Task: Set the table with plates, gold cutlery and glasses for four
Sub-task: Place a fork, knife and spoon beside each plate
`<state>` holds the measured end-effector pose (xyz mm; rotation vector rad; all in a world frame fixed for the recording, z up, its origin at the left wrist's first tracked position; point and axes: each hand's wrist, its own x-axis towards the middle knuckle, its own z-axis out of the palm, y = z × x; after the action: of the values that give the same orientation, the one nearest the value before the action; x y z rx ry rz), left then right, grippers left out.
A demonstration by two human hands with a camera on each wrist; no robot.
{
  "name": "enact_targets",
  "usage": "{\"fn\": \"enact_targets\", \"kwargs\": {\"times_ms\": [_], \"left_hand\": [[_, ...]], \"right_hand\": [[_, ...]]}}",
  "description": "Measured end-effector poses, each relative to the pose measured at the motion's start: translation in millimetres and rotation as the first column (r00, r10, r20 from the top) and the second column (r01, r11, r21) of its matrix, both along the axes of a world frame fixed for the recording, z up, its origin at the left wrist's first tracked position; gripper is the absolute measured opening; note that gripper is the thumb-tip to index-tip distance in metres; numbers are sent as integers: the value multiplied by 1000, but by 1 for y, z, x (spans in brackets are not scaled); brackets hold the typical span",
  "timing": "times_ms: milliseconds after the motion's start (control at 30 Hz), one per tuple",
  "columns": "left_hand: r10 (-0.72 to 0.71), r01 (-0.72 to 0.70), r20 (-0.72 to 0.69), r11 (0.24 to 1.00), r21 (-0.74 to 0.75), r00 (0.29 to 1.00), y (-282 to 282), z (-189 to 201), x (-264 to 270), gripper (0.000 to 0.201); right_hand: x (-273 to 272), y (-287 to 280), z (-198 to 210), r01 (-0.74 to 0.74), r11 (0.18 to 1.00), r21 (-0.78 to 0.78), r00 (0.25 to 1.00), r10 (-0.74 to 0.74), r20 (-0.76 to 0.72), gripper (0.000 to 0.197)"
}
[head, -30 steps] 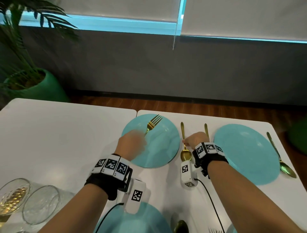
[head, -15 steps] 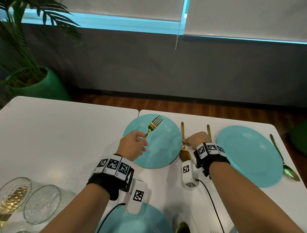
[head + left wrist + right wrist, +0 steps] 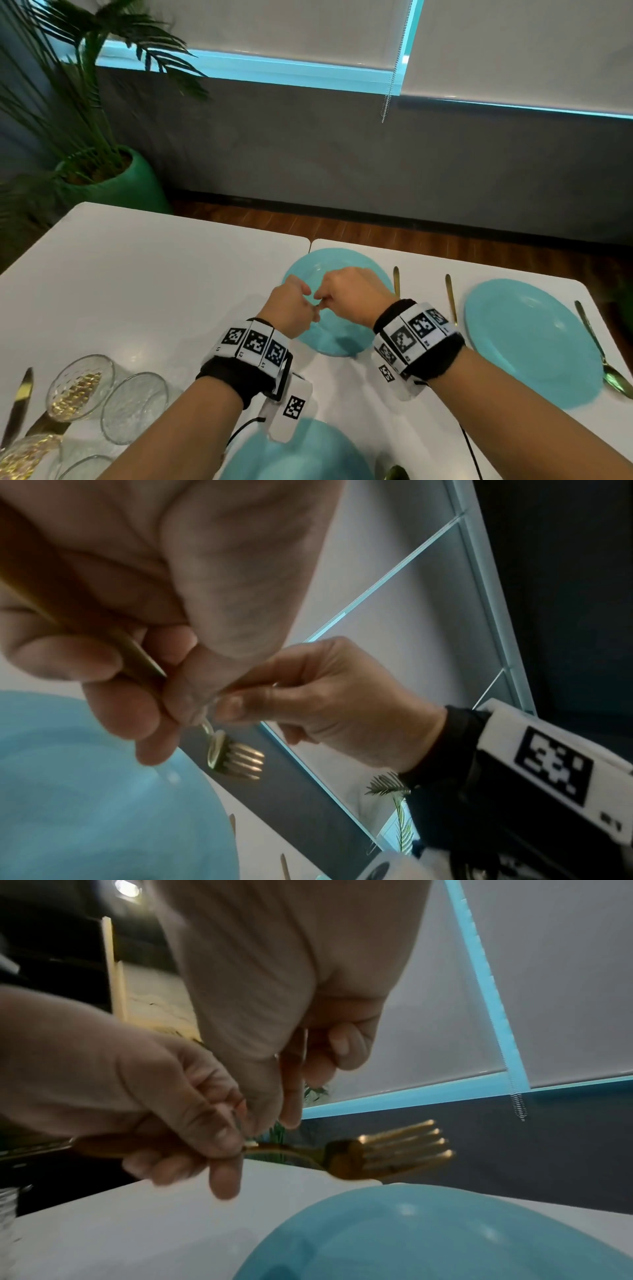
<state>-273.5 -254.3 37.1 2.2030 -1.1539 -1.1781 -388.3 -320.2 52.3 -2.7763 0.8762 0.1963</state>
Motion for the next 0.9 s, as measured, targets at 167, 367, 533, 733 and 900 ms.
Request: {"fn": "enact_targets", "kwargs": {"times_ms": [167, 367, 533, 733, 900], "left_hand": [[-80, 81, -18, 996, 44, 997, 18, 9, 19, 38], [243, -196, 174, 948, -251, 954, 37, 28, 50, 44], [381, -335, 87, 885, -324, 921, 48, 45, 79, 36], [427, -400, 5, 850, -344, 904, 59, 43, 114, 30], [430, -407, -13, 845, -346, 903, 62, 43, 130, 28]], "right_hand": [[19, 15, 6, -47, 997, 68, 994, 53, -92, 22], [40, 10, -1, 315, 910, 269, 949, -304, -85, 15], [88, 4, -26, 574, 753, 323, 819, -540, -195, 35], [143, 2, -54, 739, 522, 426, 638, -745, -194, 18], [162, 7, -66, 750, 471, 465, 584, -802, -128, 20]]}}
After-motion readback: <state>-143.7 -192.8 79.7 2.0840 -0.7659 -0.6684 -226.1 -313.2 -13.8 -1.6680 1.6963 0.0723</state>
